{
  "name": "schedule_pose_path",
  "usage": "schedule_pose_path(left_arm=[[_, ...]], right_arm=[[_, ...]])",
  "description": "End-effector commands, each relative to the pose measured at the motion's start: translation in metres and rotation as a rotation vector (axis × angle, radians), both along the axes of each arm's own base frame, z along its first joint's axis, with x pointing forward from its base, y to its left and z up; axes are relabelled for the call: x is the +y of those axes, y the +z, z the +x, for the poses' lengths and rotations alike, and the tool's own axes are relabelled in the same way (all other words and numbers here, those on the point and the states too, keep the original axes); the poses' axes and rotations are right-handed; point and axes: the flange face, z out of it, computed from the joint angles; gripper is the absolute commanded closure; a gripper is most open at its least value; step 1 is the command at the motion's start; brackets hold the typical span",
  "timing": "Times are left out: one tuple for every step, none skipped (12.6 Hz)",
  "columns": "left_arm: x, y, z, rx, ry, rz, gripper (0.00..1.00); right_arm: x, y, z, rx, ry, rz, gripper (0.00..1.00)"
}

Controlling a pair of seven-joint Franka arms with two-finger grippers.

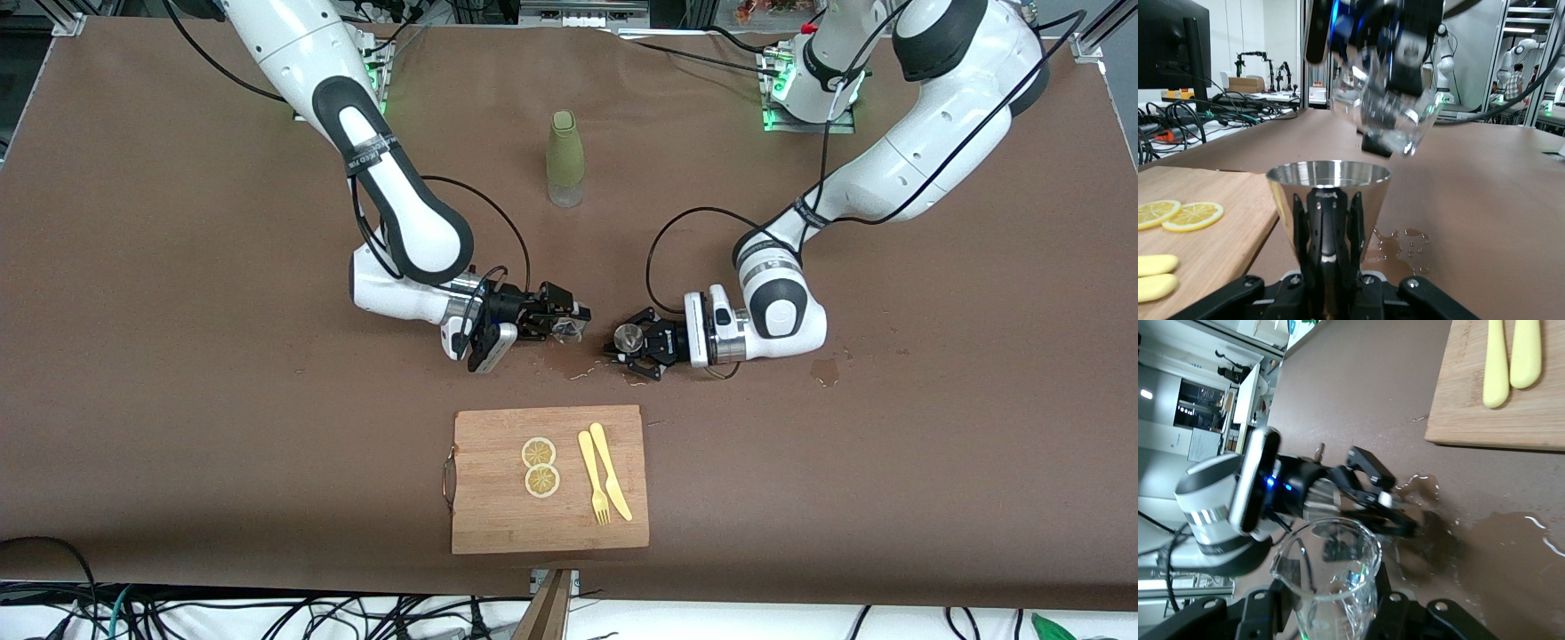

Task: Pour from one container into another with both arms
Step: 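Bring the beaker above the jigger held by the left gripper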

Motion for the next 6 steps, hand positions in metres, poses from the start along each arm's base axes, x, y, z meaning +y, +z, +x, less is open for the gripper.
schedule_pose_path(left_arm=[[-0.020, -0.009, 0.004, -0.008, 0.032, -0.024, 1.00], [-0.025, -0.009, 0.003, -0.003, 0.036, -0.031, 1.00], [-0.027, -0.010, 0.003, -0.001, 0.038, -0.034, 1.00], [-0.032, -0.010, 0.001, 0.000, 0.033, -0.036, 1.00], [-0.033, -0.009, 0.002, 0.001, 0.038, -0.040, 1.00], [-0.035, -0.009, 0.003, -0.001, 0.039, -0.042, 1.00]], right_arm=[[0.014, 0.030, -0.010, 0.049, -0.058, 0.003, 0.71], [0.018, 0.030, -0.013, 0.077, -0.076, -0.003, 0.71], [0.023, 0.031, -0.016, 0.100, -0.090, -0.008, 0.71], [0.027, 0.032, -0.019, 0.125, -0.105, -0.010, 0.71], [0.032, 0.032, -0.022, 0.155, -0.114, -0.008, 0.71], [0.034, 0.034, -0.022, 0.169, -0.122, -0.005, 0.71]])
